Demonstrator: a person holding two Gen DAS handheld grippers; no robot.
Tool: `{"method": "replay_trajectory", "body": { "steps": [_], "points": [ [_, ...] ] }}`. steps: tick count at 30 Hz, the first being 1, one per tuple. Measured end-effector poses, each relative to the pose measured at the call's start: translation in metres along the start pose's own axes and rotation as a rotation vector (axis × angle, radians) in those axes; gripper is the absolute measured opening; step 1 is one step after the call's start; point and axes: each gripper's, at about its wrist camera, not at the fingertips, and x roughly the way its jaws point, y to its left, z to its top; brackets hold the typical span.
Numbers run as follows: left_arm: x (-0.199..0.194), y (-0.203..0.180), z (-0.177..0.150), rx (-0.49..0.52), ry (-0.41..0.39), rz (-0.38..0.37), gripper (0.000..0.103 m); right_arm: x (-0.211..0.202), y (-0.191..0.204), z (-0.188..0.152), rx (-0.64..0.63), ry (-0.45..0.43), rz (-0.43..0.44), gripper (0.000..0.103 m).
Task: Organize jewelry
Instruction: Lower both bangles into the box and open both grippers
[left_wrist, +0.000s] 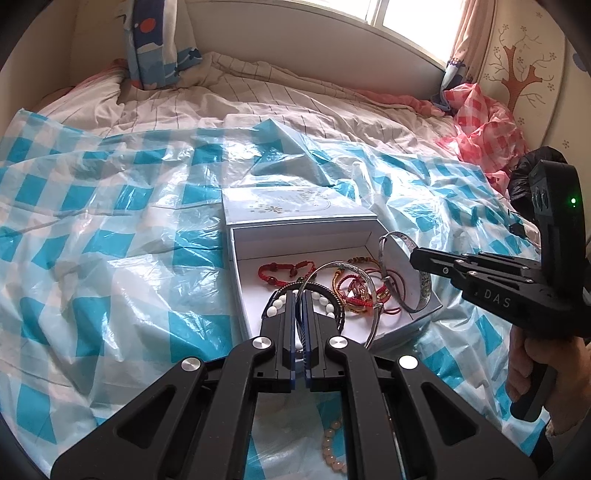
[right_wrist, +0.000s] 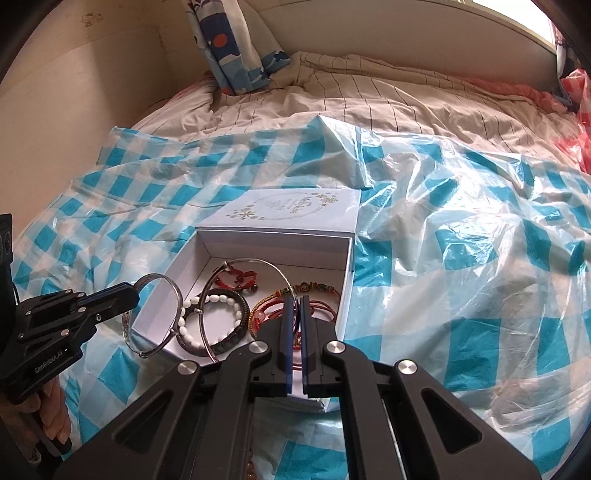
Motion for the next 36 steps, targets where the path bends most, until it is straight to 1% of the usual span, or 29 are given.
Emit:
{"method": "replay_trajectory", "body": {
  "steps": [15, 23, 30, 36],
  "points": [
    [0.020, -0.004, 0.005, -0.011, 0.006, 0.007, 0.003, 0.009, 0.005, -0.002, -0.003, 0.005, -0.008, 0.004],
    [0.028, -0.006, 0.002, -0.011, 0.021, 0.014, 0.003, 0.015, 0.003, -0.003, -0.005, 0.011, -0.023, 0.004],
    [0.032, -0.006, 0.000, -0.015, 0.035, 0.014, 0.004, 0.018, 0.004, -0.005, -0.011, 0.015, -0.038, 0.009],
    [0.030, -0.005, -0.001, -0.013, 0.037, 0.024, 0.004, 0.016, 0.005, -0.005, -0.013, 0.009, -0.042, 0.009]
  ]
}}
